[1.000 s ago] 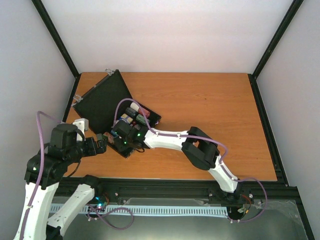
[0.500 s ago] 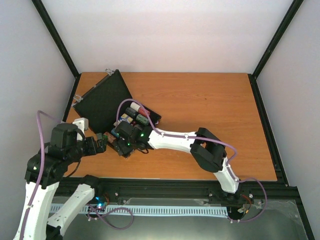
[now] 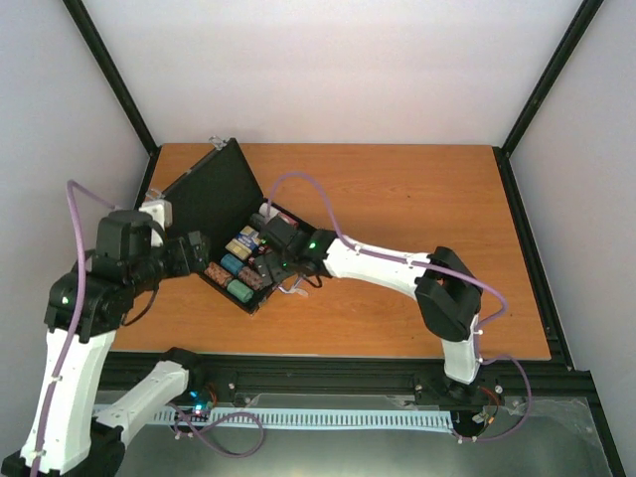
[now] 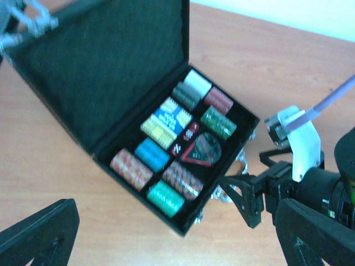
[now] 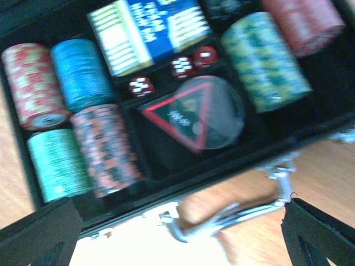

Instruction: Pack up texas hold em set

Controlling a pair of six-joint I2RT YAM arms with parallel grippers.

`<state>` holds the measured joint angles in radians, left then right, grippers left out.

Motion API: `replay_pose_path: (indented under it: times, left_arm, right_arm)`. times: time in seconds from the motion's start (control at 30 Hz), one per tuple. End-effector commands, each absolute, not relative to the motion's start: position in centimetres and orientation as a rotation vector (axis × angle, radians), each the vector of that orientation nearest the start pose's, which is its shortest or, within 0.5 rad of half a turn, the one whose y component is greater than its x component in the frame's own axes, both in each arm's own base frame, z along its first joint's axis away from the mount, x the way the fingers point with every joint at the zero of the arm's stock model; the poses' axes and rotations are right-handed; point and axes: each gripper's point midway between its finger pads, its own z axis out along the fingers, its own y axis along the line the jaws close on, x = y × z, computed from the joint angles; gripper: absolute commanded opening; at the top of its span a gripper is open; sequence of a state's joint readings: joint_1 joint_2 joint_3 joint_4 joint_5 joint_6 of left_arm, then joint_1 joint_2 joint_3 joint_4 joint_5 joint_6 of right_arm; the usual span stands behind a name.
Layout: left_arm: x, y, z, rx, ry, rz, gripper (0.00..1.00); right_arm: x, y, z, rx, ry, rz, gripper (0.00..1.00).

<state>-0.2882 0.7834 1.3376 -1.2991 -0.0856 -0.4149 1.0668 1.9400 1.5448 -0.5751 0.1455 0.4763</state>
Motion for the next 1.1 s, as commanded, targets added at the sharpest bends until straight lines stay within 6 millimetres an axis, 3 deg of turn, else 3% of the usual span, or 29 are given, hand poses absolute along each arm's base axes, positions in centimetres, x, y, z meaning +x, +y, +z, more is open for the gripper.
replay_pose_path:
  times: [0.0, 0.1, 0.27, 0.47, 0.6, 0.7, 0.83, 1.07]
  left_arm:
    - [22.3, -4.1, 36.4, -0.139, 2.19, -0.2, 1.0]
    - [25.2, -4.0, 38.5, -0.143, 2.141, -0.141, 1.0]
    - [31.4, -3.7, 40.0, -0.178, 2.123, -0.041, 1.0]
    - [38.2, -2.5, 39.5, -0.235, 2.141, -0.052, 1.0]
    - [41.8, -0.8, 38.7, -0.273, 2.15, -0.039, 1.0]
    - [43.6, 0.5, 37.5, -0.3, 2.178, -0.063, 1.0]
    - [45.4, 0.7, 35.1, -0.299, 2.233, -0.147, 1.0]
    - [47.1, -1.0, 32.8, -0.246, 2.263, -0.36, 1.0]
  right_arm:
    - [28.9, 39.1, 13.8, -0.6, 2.487, 0.367, 1.0]
    - [30.0, 37.2, 14.1, -0.585, 2.501, 0.335, 1.0]
    - [31.0, 34.0, 13.7, -0.564, 2.553, 0.321, 1.0]
    - [31.7, 30.4, 13.7, -0.541, 2.585, 0.325, 1.0]
    - [31.7, 29.4, 14.0, -0.584, 2.573, 0.302, 1.0]
    - [31.7, 28.5, 14.2, -0.593, 2.561, 0.276, 1.0]
    - [31.9, 27.1, 14.0, -0.573, 2.568, 0.273, 1.0]
    - [31.7, 24.0, 13.6, -0.519, 2.585, 0.261, 1.0]
